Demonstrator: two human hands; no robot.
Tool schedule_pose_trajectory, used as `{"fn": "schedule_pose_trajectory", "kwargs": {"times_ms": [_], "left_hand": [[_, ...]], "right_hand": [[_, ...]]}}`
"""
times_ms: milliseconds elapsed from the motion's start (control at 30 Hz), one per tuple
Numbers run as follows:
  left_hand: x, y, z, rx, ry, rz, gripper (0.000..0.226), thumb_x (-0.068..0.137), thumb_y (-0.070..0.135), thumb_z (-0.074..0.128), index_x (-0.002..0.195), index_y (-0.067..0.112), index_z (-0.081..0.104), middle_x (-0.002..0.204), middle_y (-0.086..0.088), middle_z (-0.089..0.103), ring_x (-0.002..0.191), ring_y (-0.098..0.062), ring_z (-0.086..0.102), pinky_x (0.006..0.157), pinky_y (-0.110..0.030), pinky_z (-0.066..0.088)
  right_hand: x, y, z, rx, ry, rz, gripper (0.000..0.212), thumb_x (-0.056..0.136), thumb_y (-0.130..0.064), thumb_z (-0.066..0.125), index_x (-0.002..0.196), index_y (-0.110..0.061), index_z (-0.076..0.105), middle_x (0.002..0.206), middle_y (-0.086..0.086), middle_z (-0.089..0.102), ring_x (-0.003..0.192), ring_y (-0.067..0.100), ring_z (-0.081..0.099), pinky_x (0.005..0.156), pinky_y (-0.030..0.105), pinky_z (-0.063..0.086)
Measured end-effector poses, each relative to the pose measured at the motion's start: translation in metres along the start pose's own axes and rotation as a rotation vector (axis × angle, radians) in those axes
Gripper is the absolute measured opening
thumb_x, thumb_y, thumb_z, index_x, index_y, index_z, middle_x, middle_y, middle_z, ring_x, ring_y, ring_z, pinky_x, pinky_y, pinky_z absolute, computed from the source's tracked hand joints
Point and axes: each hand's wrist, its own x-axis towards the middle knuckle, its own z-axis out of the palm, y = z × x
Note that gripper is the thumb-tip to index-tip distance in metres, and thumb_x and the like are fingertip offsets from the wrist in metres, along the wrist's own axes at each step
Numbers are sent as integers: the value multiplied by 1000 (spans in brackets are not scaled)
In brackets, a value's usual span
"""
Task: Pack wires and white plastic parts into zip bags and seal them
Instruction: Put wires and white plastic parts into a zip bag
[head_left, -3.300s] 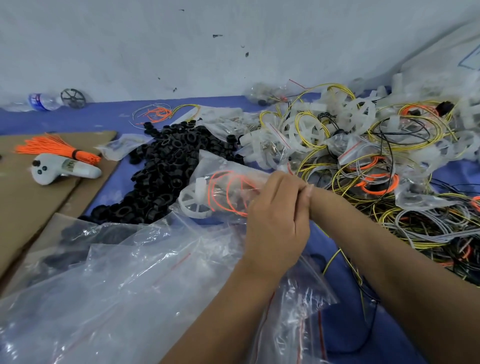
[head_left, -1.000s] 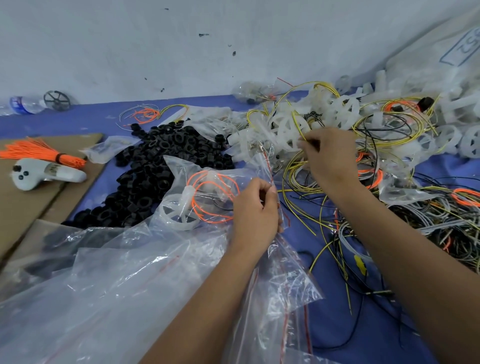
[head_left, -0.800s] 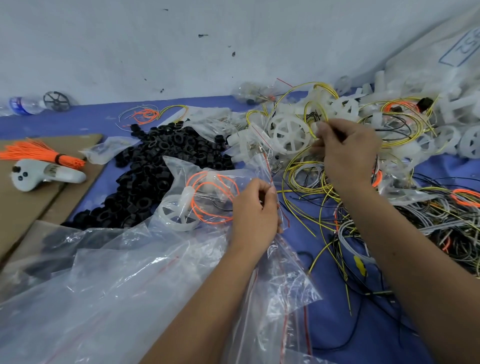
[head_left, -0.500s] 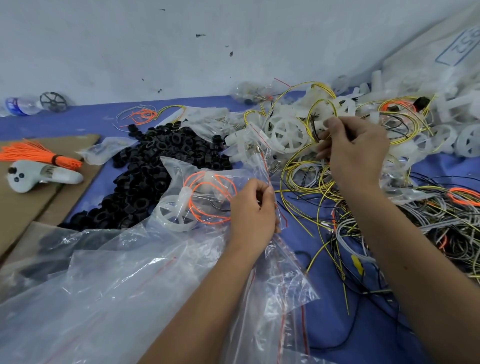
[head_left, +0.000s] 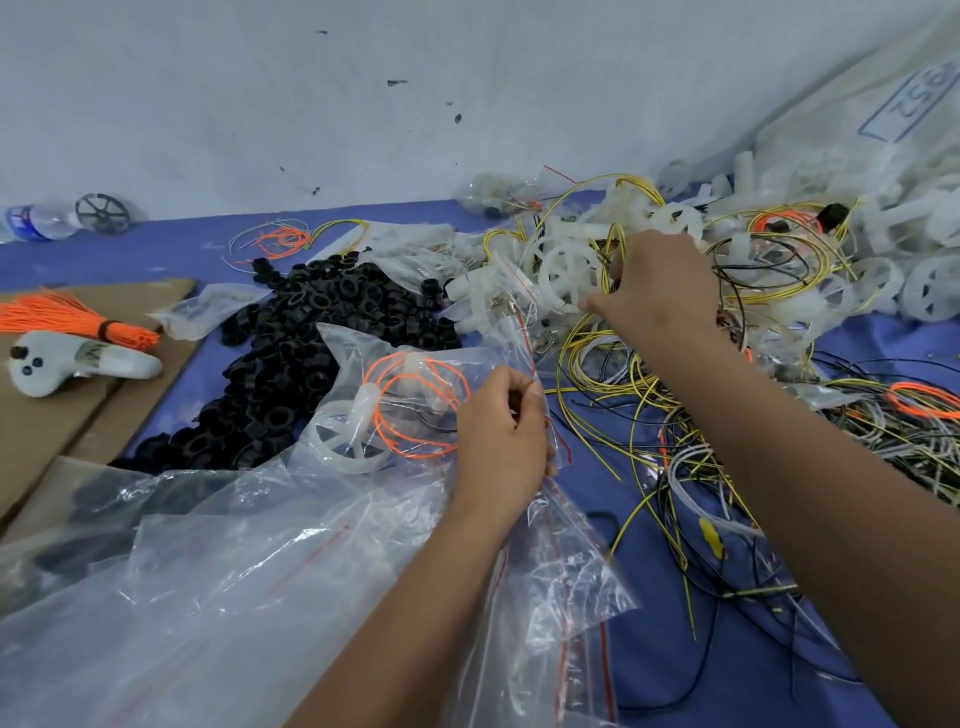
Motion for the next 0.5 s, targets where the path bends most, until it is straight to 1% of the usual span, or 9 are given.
{"fn": "schedule_pose_trajectory", "kwargs": {"times_ms": [67,167,233,300,367,400,433,467,500], "left_hand": [[0,-1,0,-1,-1,2,22,104,14,52,83,12,52,53,1,54,37,-13,54,38,-26,45],[2,-2,0,-1,1,7,22,104,15,52,82,13,51,53,-1,54,37,-14,54,38,-26,45],[2,-2,1,-3,3,10,22,104,15,53,82,13,51,53,-1,54,37,-14,54,38,-29,46],[2,-3,1,-5,2,10,22,104,15,53,82,13,51,53,0,54,37,-14,54,38,-29,46],[2,-3,1,-7,1,6,23,104,15,53,82,13,51,52,1,54,37,-13,54,37,-26,44],[2,-3,1,-8,1,4,23,104,15,53,81,14,51,52,1,54,37,-13,54,37,-25,44],[2,-2,1,-9,1,2,23,104,15,53,81,13,51,53,1,54,37,-13,54,37,-24,44],[2,-2,1,-10,2,0,23,104,14,53,81,13,51,53,1,54,37,-13,54,37,-24,44],[2,-1,1,-12,3,-1,23,104,14,53,81,12,51,53,1,54,37,-13,54,37,-25,44]], "right_hand": [[7,-1,1,-50,-50,28,43,75,-45,84,94,-9,69,90,15,67,86,35,64,65,34,48],[13,0,2,-64,-99,64,26,80,-25,78,100,-10,72,98,17,68,91,38,66,71,37,53],[15,2,2,-16,-88,96,18,79,-15,70,97,-9,70,97,18,67,91,39,66,70,36,51],[16,3,2,58,-105,150,16,77,-12,68,92,-8,68,93,17,67,88,39,66,70,36,52],[17,6,0,219,-159,234,19,75,-15,71,92,-7,70,88,15,68,84,35,67,74,39,58],[19,7,-3,363,-177,293,22,74,-17,74,92,-5,70,86,13,69,79,32,67,73,40,59],[19,7,-7,546,-192,369,25,74,-19,77,92,-4,68,85,11,67,71,28,63,65,38,58],[18,7,-11,739,-208,443,29,74,-19,79,94,-5,65,84,8,61,62,23,55,55,33,51],[17,8,-16,905,-234,500,32,74,-18,81,97,-7,61,82,7,55,56,19,46,46,28,41]]}}
